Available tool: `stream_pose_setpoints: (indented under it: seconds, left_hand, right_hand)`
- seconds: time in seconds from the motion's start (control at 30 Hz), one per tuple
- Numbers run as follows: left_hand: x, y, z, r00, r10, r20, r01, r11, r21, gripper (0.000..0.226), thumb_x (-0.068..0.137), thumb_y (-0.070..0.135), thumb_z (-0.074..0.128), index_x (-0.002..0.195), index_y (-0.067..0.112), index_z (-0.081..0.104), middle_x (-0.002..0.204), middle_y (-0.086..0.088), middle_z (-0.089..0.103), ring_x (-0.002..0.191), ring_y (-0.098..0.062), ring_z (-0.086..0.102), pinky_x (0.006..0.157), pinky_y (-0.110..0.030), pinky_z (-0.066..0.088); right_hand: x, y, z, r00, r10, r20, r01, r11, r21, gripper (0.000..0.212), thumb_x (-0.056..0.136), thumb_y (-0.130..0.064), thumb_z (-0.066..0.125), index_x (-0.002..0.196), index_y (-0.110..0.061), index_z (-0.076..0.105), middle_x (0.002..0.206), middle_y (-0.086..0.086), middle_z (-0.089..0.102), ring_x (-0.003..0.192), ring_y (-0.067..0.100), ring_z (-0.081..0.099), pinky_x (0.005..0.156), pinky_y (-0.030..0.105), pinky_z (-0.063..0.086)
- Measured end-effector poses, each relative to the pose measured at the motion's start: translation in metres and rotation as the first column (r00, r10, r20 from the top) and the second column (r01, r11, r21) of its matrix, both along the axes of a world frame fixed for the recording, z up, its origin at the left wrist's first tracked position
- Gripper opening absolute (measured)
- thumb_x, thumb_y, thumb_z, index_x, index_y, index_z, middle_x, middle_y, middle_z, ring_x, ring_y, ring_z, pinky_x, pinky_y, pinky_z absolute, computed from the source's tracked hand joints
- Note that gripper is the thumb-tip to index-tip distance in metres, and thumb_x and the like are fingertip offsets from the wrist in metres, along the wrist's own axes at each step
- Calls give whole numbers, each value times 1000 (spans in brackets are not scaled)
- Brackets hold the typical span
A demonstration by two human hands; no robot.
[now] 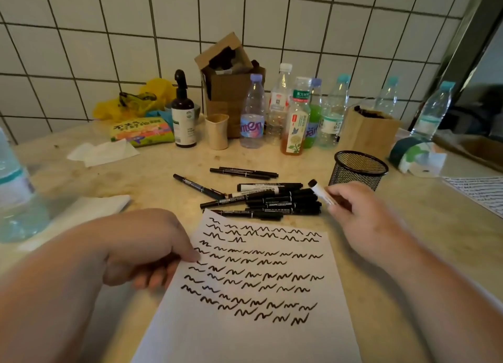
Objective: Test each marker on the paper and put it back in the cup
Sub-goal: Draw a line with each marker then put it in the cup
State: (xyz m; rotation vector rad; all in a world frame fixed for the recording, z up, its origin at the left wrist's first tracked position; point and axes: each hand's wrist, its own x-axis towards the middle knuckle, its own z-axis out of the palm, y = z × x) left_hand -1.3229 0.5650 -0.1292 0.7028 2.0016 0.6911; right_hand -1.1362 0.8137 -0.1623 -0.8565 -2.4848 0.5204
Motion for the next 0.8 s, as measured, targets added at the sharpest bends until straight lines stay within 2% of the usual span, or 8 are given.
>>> stream_pose_setpoints:
  seconds: [0.1, 0.17, 0.3, 0.43, 0.53, 0.67, 0.73, 0.8]
  left_hand:
    - [0, 3, -2, 998, 39, 49, -41, 998, 43, 45, 91, 6, 62, 47, 5, 57, 39, -9, 49, 25, -13, 38, 27, -17, 27]
    - [3, 7, -6, 993, 68, 92, -76, 994, 80, 46, 92, 5, 61, 46, 5, 58, 40, -9, 48, 27, -13, 40, 28, -17, 30]
    - [8, 19, -15, 983, 152, 98, -163, 979, 123, 45, 95, 2, 58, 49, 3, 61, 42, -10, 52, 30, -16, 46, 29, -20, 35]
    - [10, 31, -18, 969, 244, 50, -248, 957, 152, 41, 95, 5, 60, 55, 0, 63, 44, -15, 56, 30, -19, 48, 31, -22, 37]
    - [15, 38, -18, 966, 259, 7, -256, 951, 175, 38, 96, 6, 59, 59, -3, 63, 43, -15, 57, 27, -19, 47, 30, -22, 38]
    - [14, 39, -22, 966, 213, -149, -193, 971, 140, 43, 95, 23, 64, 58, 1, 66, 43, -11, 60, 28, -18, 47, 34, -19, 37]
    - [10, 38, -26, 939, 165, -302, -146, 985, 87, 49, 92, 38, 65, 56, 5, 69, 50, -12, 67, 33, -20, 51, 39, -18, 40]
    - [7, 39, -28, 910, 149, -388, -139, 989, 55, 51, 91, 44, 65, 54, 8, 70, 54, -12, 71, 37, -19, 54, 40, -18, 40]
  right_hand:
    - [-2, -2, 0, 998, -1, -68, -1, 1000, -24, 24, 102, -23, 52, 124, -23, 61, 100, -10, 50, 80, 3, 48, 62, 21, 31]
    - [-3, -5, 1, 996, 38, -82, -41, 998, -43, 22, 101, -24, 54, 121, -22, 63, 97, -11, 52, 79, 2, 50, 61, 20, 31]
    - [-4, -11, -3, 989, 143, -37, -147, 981, -128, 11, 98, -25, 60, 99, -32, 67, 73, -10, 58, 59, -2, 53, 51, 18, 38]
    - [-7, -13, -6, 982, 177, 65, -169, 978, -119, 9, 98, -32, 58, 96, -33, 67, 77, -5, 66, 65, 9, 58, 55, 23, 42]
    - [-7, -14, -6, 970, 194, 144, -184, 980, -81, 12, 98, -34, 58, 90, -30, 66, 76, -5, 66, 68, 8, 59, 54, 21, 40]
    - [-5, -17, -6, 946, 255, 202, -251, 967, -48, 7, 94, -36, 64, 95, -34, 71, 83, -12, 66, 83, -5, 56, 60, 16, 42]
    - [-6, -17, -6, 936, 272, 222, -274, 961, -21, 9, 93, -38, 65, 96, -34, 72, 86, -14, 64, 83, -4, 56, 63, 15, 42]
    - [-6, -17, -7, 936, 271, 227, -278, 961, -2, 12, 93, -40, 63, 93, -32, 72, 87, -12, 64, 81, 0, 57, 70, 22, 47]
